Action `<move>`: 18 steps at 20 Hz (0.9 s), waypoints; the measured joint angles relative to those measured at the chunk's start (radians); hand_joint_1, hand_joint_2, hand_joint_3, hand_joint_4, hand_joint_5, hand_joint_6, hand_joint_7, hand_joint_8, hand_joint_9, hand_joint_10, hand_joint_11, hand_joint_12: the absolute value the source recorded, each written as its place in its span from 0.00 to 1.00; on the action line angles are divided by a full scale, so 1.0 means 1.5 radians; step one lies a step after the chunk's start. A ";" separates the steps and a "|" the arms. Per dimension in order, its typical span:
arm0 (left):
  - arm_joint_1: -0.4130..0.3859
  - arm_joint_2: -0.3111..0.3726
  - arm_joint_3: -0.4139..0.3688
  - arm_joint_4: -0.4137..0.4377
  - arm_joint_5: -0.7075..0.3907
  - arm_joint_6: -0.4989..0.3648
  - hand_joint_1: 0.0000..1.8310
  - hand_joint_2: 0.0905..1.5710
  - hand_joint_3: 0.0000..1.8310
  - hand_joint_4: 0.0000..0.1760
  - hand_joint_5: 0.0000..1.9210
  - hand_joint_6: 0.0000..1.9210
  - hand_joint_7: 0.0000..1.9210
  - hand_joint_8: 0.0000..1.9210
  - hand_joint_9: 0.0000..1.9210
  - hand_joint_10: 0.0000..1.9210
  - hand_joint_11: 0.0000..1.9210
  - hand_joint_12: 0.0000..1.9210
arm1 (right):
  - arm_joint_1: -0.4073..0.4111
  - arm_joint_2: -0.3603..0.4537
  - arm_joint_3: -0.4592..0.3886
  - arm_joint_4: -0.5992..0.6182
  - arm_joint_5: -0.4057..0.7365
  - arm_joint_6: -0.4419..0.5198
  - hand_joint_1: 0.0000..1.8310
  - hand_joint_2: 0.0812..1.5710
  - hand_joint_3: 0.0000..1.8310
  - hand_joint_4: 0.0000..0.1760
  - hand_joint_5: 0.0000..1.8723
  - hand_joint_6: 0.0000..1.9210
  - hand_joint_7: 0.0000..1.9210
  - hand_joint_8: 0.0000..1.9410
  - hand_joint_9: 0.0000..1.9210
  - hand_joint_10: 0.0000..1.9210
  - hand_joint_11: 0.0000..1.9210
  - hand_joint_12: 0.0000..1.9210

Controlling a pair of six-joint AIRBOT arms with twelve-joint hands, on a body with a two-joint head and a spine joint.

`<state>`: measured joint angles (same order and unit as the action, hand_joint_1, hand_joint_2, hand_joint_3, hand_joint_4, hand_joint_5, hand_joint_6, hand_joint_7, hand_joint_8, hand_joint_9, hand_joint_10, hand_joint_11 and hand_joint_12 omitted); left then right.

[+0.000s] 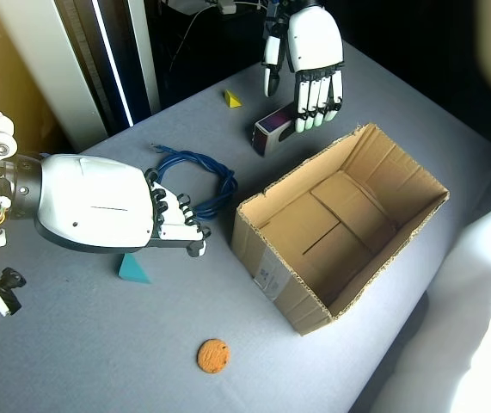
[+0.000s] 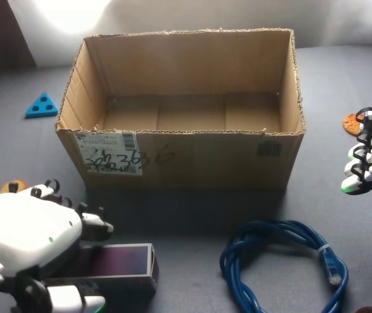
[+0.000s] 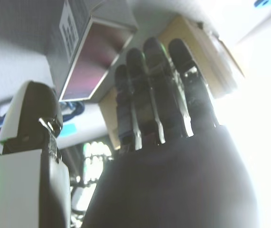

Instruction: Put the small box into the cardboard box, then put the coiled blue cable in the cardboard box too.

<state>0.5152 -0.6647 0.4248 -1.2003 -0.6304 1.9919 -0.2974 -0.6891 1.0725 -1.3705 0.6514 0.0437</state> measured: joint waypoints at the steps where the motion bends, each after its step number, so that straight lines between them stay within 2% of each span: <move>1: 0.001 -0.004 0.000 -0.001 0.000 0.000 0.37 0.72 0.00 0.00 0.23 0.00 0.27 0.00 0.26 0.00 0.05 0.45 | 0.000 0.000 0.000 0.001 0.000 0.000 0.19 0.79 0.00 0.00 0.24 0.00 0.24 0.00 0.23 0.00 0.00 0.54; 2: 0.001 -0.006 0.000 -0.003 0.001 -0.001 0.35 0.72 0.00 0.00 0.22 0.00 0.26 0.00 0.25 0.00 0.03 0.45 | 0.000 0.000 0.000 0.001 0.001 0.000 0.23 0.78 0.00 0.00 0.25 0.00 0.25 0.00 0.24 0.01 0.00 0.53; 5: 0.003 -0.009 0.000 -0.001 -0.009 -0.001 0.34 0.72 0.00 0.00 0.25 0.01 0.28 0.01 0.28 0.01 0.05 0.46 | 0.000 0.000 0.000 0.002 0.002 0.000 0.23 0.78 0.00 0.00 0.24 0.00 0.24 0.00 0.23 0.00 0.00 0.53; 7: 0.003 -0.017 0.002 -0.003 -0.016 -0.001 0.31 0.73 0.00 0.00 0.23 0.00 0.27 0.00 0.26 0.00 0.03 0.48 | 0.000 0.000 0.000 0.002 0.002 0.000 0.24 0.78 0.00 0.00 0.25 0.00 0.25 0.00 0.24 0.00 0.00 0.53; 9: 0.008 -0.023 0.001 0.001 -0.018 -0.002 0.36 0.71 0.00 0.00 0.23 0.00 0.27 0.00 0.26 0.00 0.03 0.47 | 0.000 0.000 0.000 0.003 0.002 0.000 0.24 0.78 0.00 0.00 0.24 0.00 0.25 0.00 0.24 0.00 0.01 0.54; 12: 0.009 -0.041 0.004 -0.003 -0.026 -0.002 0.35 0.71 0.00 0.00 0.23 0.00 0.27 0.00 0.26 0.00 0.03 0.47 | 0.000 0.000 0.000 0.002 0.002 0.000 0.25 0.76 0.00 0.00 0.25 0.00 0.25 0.00 0.24 0.00 0.00 0.54; 14: 0.019 -0.051 0.006 0.002 -0.029 -0.006 0.37 0.71 0.00 0.00 0.23 0.00 0.26 0.00 0.26 0.00 0.02 0.47 | 0.003 0.000 0.000 0.000 0.002 0.000 0.28 0.73 0.00 0.00 0.27 0.00 0.28 0.00 0.28 0.01 0.04 0.54; 18: 0.037 -0.063 0.006 0.017 -0.045 -0.033 0.38 0.71 0.00 0.00 0.23 0.00 0.26 0.00 0.26 0.00 0.02 0.47 | 0.005 0.000 0.000 0.002 0.002 0.000 0.25 0.75 0.00 0.00 0.25 0.00 0.27 0.00 0.26 0.00 0.02 0.54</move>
<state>0.5705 -0.7589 0.4339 -1.1748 -0.6975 1.9419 -0.2901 -0.6891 1.0725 -1.3670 0.6537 0.0437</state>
